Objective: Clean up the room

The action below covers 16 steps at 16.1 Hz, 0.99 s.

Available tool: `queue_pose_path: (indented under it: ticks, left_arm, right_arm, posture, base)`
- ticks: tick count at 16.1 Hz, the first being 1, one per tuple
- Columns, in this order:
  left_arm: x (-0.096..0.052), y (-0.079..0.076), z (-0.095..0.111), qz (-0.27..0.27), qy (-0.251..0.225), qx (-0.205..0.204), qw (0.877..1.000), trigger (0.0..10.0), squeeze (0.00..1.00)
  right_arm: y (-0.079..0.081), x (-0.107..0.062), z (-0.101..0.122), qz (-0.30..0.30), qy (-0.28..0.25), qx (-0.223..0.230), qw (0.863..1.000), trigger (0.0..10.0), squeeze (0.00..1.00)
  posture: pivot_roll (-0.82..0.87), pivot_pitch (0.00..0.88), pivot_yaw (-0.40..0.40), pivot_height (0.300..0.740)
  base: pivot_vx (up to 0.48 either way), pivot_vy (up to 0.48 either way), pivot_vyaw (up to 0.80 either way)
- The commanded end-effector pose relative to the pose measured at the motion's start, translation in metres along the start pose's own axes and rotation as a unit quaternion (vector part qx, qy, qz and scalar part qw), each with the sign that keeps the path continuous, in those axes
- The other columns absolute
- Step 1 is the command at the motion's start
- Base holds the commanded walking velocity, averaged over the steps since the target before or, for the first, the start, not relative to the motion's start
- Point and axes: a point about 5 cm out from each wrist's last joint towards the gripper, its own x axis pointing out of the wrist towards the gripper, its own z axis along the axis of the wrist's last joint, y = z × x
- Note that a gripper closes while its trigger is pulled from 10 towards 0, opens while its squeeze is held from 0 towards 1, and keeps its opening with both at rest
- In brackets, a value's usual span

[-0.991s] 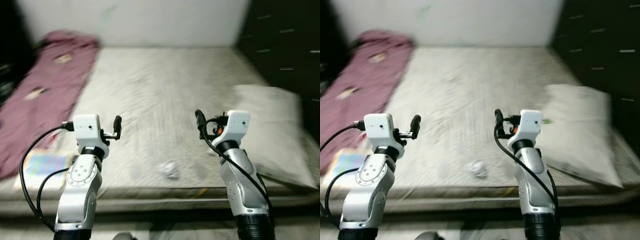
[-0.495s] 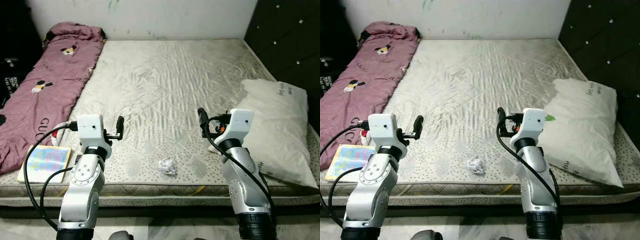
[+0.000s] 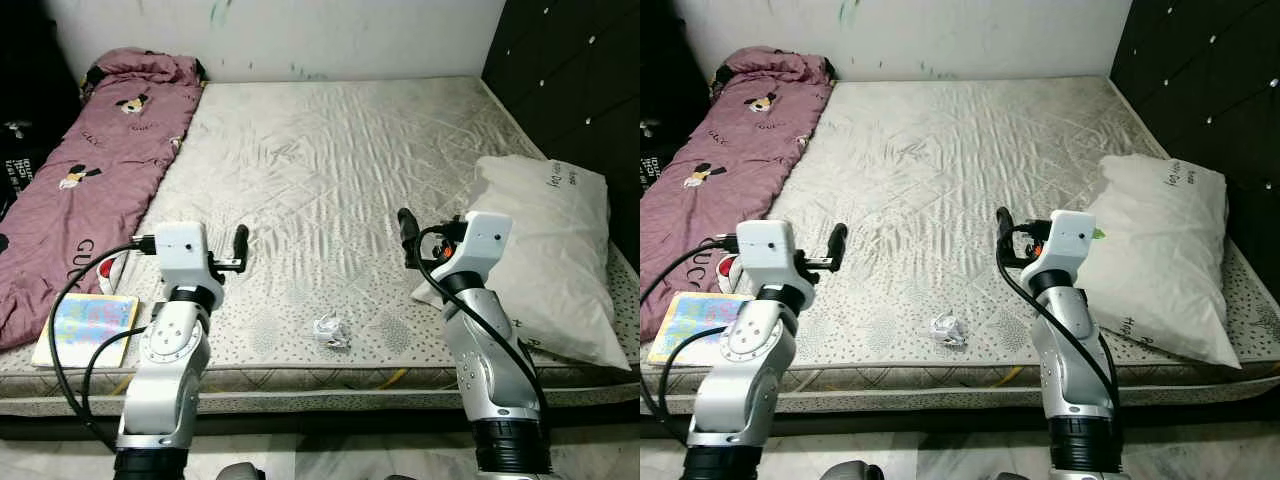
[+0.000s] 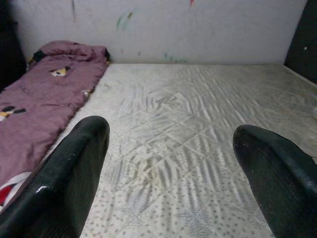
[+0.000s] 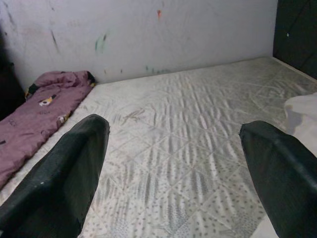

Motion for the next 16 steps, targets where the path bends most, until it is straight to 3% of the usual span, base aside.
queue_pose_path:
  ticks: [1,4,7,9,10,12,16]
  left_arm:
    - [-0.002,0.006,-0.007,0.007,0.01,0.004,1.0,10.0,0.0]
    - [-0.005,0.01,-0.015,0.014,0.017,0.002,1.0,10.0,0.0]
    - [-0.011,0.01,-0.023,0.018,0.02,0.012,1.0,10.0,0.0]
    - [-0.013,0.013,-0.024,0.016,0.024,0.01,1.0,10.0,0.0]
    - [-0.012,0.014,-0.022,0.016,0.024,0.012,1.0,10.0,0.0]
    - [-0.01,0.013,-0.021,0.017,0.025,0.001,1.0,10.0,0.0]
    - [-0.009,0.012,-0.025,0.036,0.033,0.01,0.999,10.0,0.0]
  right_arm:
    - [0.002,0.001,-0.002,0.007,0.001,0.005,1.0,10.0,0.0]
    - [0.014,0.005,0.002,0.042,-0.002,-0.006,0.999,10.0,0.0]
    - [-0.001,-0.003,-0.009,0.007,0.012,-0.012,1.0,10.0,0.0]
    - [0.001,-0.005,-0.01,0.007,0.011,-0.013,1.0,10.0,0.0]
    - [0.0,-0.005,-0.011,-0.004,0.011,-0.034,0.999,10.0,0.0]
    - [-0.013,-0.008,-0.007,-0.056,-0.008,-0.136,0.989,10.0,0.0]
    - [-0.015,-0.006,-0.007,-0.047,-0.01,-0.144,0.988,10.0,0.0]
  posture:
    - [-0.01,0.0,0.017,0.74]
    - [-0.03,0.0,-0.003,0.74]
    - [-0.01,0.0,0.016,0.74]
    - [-0.01,0.0,0.02,0.74]
    - [-0.01,0.0,0.024,0.74]
    - [-0.01,0.0,0.013,0.74]
    - [-0.02,0.0,0.023,0.74]
  base:
    - [0.0,0.0,0.0]
    - [0.0,0.0,0.0]
    - [0.0,0.0,0.0]
    - [0.0,0.0,0.0]
    - [0.0,0.0,0.0]
    - [0.0,0.0,0.2]
    - [0.0,0.0,0.1]
